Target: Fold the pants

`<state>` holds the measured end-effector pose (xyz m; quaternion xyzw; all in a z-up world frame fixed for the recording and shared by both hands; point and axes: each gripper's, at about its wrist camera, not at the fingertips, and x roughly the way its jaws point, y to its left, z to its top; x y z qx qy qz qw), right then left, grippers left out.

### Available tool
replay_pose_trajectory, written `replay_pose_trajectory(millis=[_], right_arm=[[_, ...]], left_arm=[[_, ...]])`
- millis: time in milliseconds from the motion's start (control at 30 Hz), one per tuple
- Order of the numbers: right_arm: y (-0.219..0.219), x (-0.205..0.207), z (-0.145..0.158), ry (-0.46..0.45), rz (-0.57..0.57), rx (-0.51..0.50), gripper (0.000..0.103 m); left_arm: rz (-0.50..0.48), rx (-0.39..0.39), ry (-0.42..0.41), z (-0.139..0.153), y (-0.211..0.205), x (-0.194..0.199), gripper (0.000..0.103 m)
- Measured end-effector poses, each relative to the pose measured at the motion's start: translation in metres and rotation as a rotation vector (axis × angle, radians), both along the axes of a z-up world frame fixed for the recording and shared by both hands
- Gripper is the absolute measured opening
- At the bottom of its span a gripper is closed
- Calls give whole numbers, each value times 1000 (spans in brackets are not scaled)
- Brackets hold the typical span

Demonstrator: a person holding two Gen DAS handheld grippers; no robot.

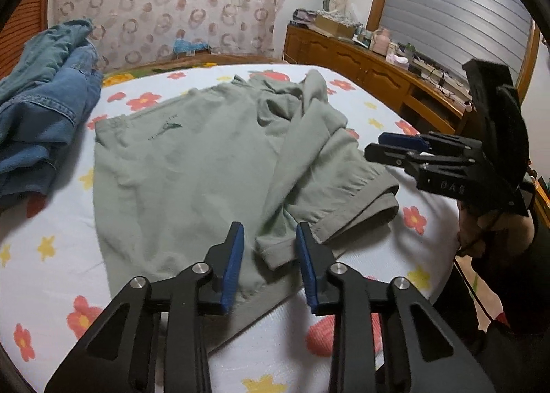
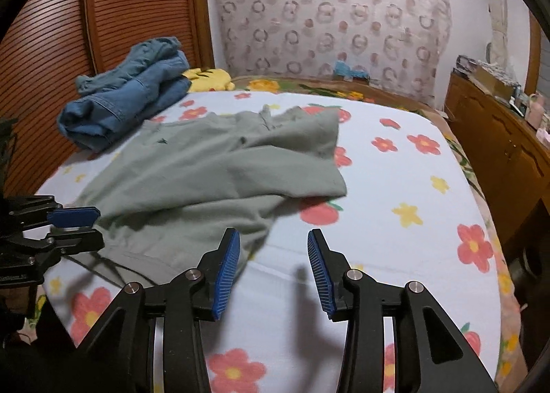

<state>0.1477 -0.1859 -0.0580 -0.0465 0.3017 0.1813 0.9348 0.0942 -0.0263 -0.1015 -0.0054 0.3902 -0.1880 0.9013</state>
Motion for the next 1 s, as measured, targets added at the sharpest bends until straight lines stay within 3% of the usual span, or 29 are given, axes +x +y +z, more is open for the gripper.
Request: replay_pose_trajectory(millis=[100,200,367,500,667,1000], right_arm=[[3,3,4,-8,-7,4,43],[-2,7,3,-2,-10,19,43],[-9,6,-1,-8,-16,39,43],[-18,1,-4,-15,-8,53,43],[-17,-6,-2,-33,7,41,43],[6,-29,-8,15,180,51,39]], left_arm=[[-2,2,3,-1,-2,0,9],[-4,-2,-10,5,-3,-4,5],[16,-41,-78,35,9,-20,4],[55,-26,-118,51,24,-29,4],[111,-23,-105,48,47,-34,4],[169,-14,-35,15,66,-30,4]])
